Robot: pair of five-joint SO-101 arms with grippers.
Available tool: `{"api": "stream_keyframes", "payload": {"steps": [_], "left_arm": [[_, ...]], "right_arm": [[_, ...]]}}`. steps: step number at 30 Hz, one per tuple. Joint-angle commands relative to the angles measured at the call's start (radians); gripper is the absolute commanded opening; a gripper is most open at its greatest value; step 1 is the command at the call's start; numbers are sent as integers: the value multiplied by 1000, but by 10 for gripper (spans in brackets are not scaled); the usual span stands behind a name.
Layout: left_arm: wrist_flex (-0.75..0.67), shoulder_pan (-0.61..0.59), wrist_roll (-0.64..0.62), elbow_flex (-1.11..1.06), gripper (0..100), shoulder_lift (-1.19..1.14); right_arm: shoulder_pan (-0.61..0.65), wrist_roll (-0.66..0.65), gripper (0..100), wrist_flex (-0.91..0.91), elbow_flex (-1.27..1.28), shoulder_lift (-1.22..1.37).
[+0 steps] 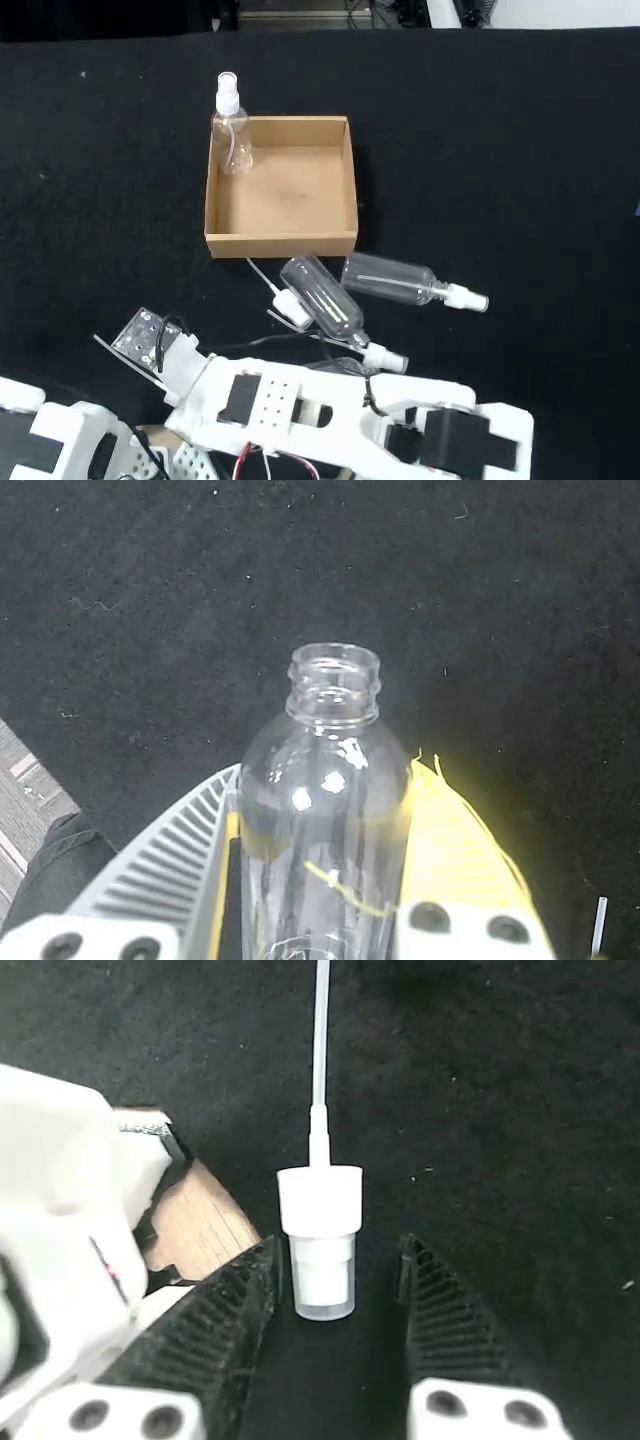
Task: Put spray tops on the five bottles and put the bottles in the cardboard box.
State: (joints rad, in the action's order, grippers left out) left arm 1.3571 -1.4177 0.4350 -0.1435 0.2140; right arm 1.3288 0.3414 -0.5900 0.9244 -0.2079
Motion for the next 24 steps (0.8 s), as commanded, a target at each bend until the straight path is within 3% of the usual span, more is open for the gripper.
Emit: {"api": "stream_keyframes", "payload": {"steps": [1,10,13,14,19,24], "left_arm": [[3,-8,-6,61,130,18],[8,-8,-2,61,130,18],[9,-2,0,61,130,18],[9,1,0,61,130,18],[9,45,-6,47,131,84],[5,242,-91,-77,130,255]], "right_arm": [[-11,0,178,48,-50,70],[-109,-2,165,-29,-104,101],[-130,-6,42,-44,-111,96],[-130,-35,5,-46,-113,87],[-155,-255,9,-157,-108,-25],[-322,-376,11,-385,-125,-236]]}}
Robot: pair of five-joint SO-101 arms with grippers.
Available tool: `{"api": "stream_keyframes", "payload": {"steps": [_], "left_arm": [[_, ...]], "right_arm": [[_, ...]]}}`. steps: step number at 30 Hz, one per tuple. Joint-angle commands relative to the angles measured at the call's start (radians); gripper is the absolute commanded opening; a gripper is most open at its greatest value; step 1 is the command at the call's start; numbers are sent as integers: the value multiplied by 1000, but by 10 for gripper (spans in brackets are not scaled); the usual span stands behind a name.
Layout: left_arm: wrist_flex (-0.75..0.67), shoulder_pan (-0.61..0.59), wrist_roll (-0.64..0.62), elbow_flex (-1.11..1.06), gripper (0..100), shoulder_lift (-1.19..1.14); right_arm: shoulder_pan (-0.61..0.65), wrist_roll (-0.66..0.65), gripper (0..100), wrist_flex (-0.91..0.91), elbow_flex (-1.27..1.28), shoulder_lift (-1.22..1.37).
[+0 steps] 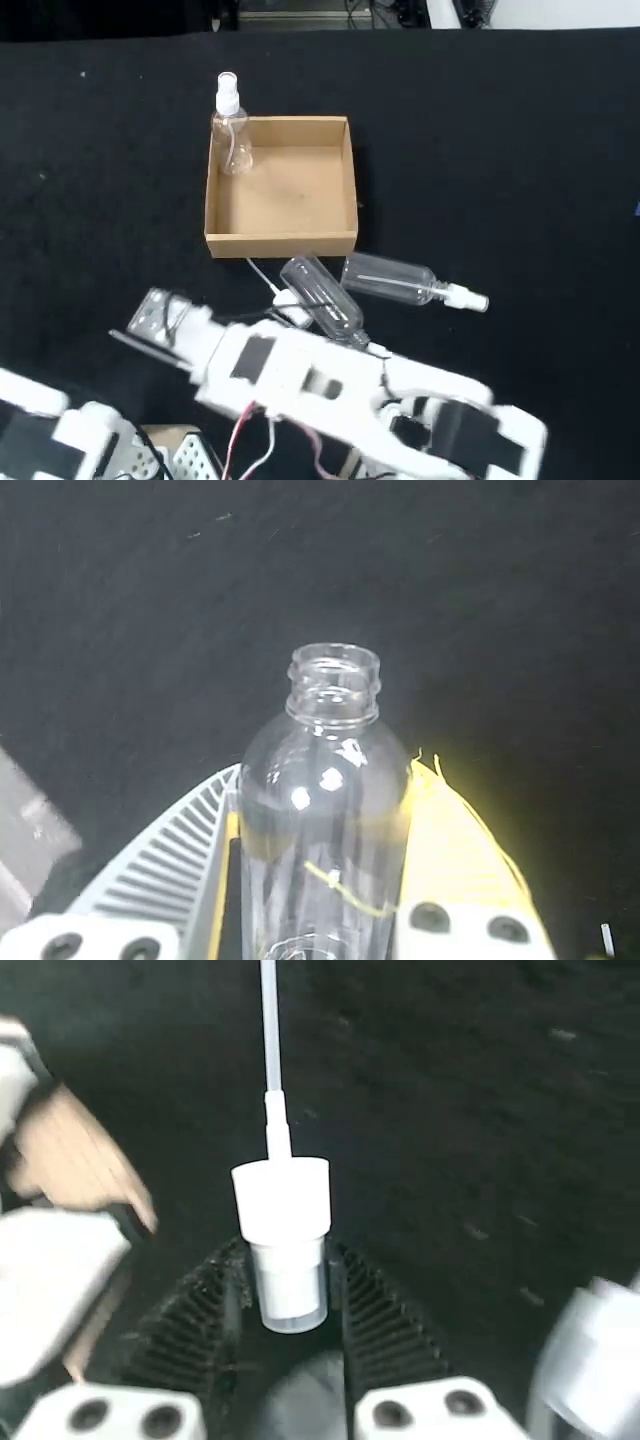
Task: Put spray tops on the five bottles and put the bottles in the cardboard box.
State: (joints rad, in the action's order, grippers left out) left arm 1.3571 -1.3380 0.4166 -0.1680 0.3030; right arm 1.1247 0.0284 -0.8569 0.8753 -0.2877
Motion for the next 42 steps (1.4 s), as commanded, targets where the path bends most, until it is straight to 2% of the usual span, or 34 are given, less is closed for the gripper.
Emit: {"api": "stream_keyframes", "payload": {"steps": [1,6,9,14,19,22,26,30,33,36,42], "left_arm": [[3,216,-98,-79,130,199],[-17,510,-252,-153,130,328],[-51,661,-327,-174,130,361],[-114,877,-431,-254,130,373],[-301,993,-436,-441,130,381],[-425,1001,-437,-559,130,408],[-539,1018,-446,-702,130,451],[-684,1050,-480,-857,130,470],[-744,1036,-480,-894,130,470],[-773,1027,-482,-923,130,470],[-872,1021,-483,-995,130,470]], "right_arm": [[-170,-86,11,-160,-82,-200],[-425,-261,11,-405,-91,-409],[-623,-377,11,-526,-87,-496],[-991,-672,11,-644,-90,-541],[-1363,-947,11,-651,-99,-541],[-1567,-1010,11,-603,-114,-541],[-1784,-1010,11,-463,-114,-539],[-1924,-954,11,-365,-104,-538],[-1982,-809,11,-296,-102,-538],[-2028,-598,11,-285,-108,-483],[-2036,-227,12,-269,-140,-243]]}}
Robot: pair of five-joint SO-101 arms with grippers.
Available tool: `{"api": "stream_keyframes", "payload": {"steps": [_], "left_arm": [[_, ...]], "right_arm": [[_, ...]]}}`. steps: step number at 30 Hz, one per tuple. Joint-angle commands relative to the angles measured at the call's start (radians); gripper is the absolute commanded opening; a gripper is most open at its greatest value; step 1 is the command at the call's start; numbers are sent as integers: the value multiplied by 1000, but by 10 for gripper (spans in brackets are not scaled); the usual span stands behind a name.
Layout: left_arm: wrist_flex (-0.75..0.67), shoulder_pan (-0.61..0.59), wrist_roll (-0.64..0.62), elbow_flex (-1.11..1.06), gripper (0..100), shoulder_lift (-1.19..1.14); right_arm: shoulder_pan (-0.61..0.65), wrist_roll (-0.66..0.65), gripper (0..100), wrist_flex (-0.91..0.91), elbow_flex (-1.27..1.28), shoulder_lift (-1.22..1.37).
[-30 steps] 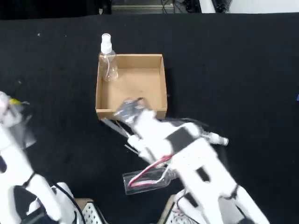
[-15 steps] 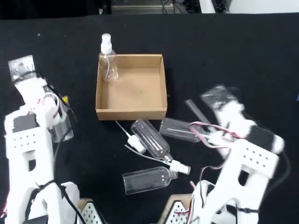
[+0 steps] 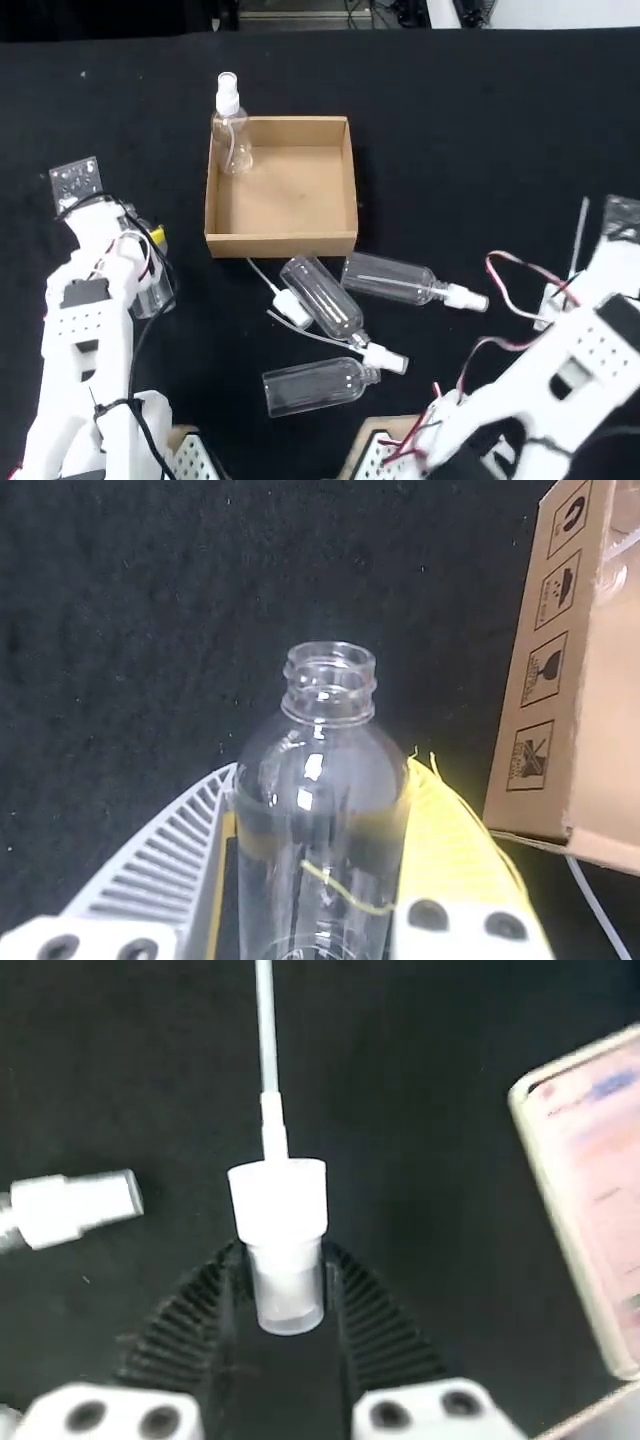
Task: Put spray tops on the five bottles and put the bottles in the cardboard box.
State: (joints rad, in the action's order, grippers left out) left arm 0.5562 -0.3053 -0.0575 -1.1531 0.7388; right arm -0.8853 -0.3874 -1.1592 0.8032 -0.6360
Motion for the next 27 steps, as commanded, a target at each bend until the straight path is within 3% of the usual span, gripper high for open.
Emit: {"api": "stream_keyframes", "payload": {"steps": [1,5,8,13,16,18,21,24,27], "left_arm": [[-80,-13,-9,-15,130,34],[-78,-13,-9,-16,130,34],[-78,-13,-9,-15,130,34],[-78,-15,-8,-15,130,34],[-78,-15,-8,-15,130,34],[-78,-15,-8,-15,130,34],[-78,-15,-6,-15,130,34],[-78,-15,-6,-12,130,34],[-81,-15,-6,-10,130,34]], "right_arm": [[-26,258,14,38,-77,140],[2,466,117,32,-105,251],[74,526,177,34,-102,297],[212,529,182,17,-111,312],[216,442,242,-32,-176,312],[193,302,313,-75,-232,314],[141,-130,368,-104,-278,320],[81,-646,336,-110,-272,320],[31,-1003,290,-104,-263,320]]}}
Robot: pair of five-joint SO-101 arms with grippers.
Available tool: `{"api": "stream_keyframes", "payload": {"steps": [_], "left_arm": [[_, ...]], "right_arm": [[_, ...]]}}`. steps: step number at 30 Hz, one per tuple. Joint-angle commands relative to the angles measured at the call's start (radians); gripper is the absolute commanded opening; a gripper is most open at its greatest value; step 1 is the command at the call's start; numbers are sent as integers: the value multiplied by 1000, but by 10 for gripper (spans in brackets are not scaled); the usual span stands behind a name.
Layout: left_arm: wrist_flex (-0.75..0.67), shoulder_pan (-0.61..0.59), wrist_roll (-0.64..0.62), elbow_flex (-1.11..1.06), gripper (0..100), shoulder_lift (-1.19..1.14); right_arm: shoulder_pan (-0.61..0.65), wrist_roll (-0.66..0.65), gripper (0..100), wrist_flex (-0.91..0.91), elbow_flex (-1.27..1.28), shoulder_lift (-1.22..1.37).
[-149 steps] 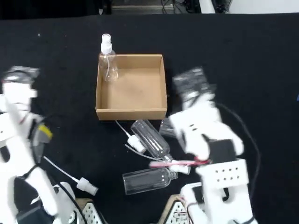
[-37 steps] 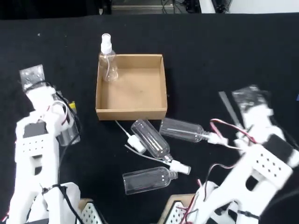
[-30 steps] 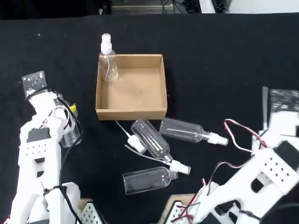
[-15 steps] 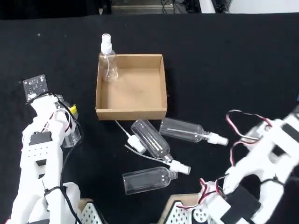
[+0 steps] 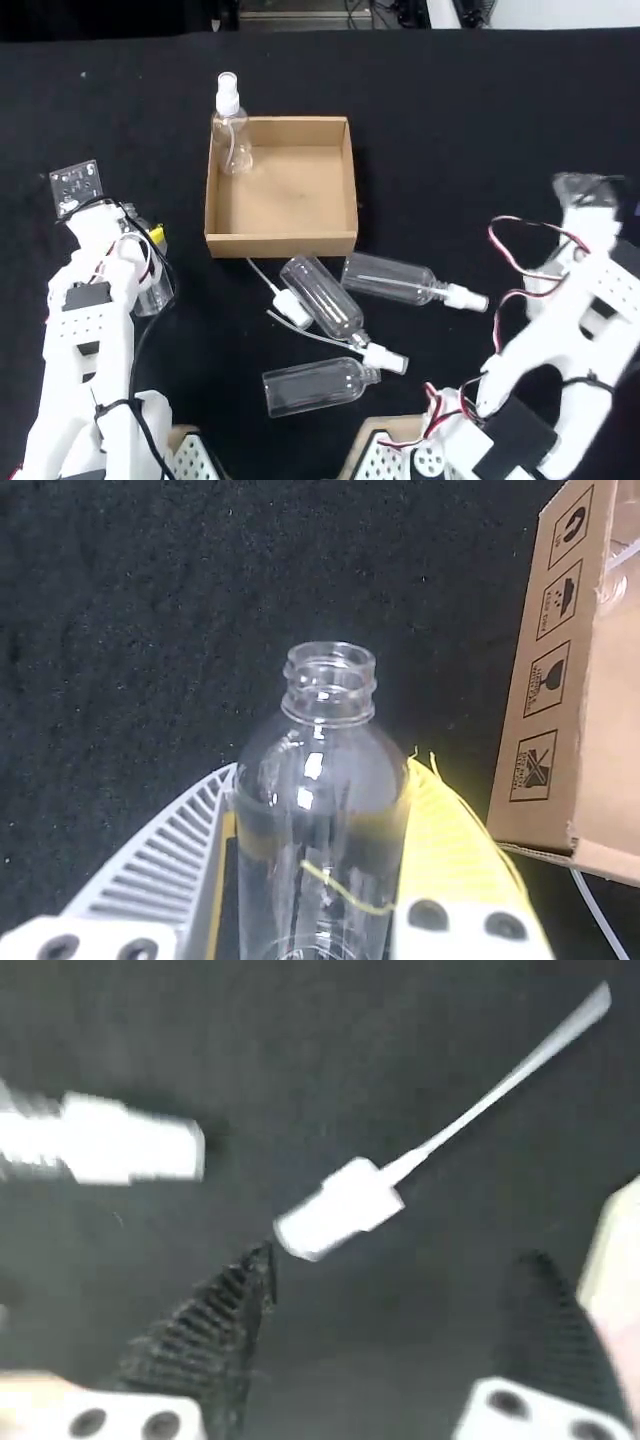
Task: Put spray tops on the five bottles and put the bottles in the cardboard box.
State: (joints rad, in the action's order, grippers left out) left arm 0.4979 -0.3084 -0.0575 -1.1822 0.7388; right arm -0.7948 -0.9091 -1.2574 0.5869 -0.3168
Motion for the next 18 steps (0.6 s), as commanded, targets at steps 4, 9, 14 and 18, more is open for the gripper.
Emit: {"api": "stream_keyframes", "payload": {"steps": [4,9,14,18], "left_arm": [[-23,-12,-6,19,130,34],[-20,-13,-6,19,130,34],[-20,-27,-6,19,130,34],[-20,-56,-8,22,130,34]], "right_arm": [[-100,-836,295,-5,-33,2],[-112,-1185,297,-3,24,2],[-114,-1352,297,117,159,2],[-117,-1376,297,275,252,2]]}}
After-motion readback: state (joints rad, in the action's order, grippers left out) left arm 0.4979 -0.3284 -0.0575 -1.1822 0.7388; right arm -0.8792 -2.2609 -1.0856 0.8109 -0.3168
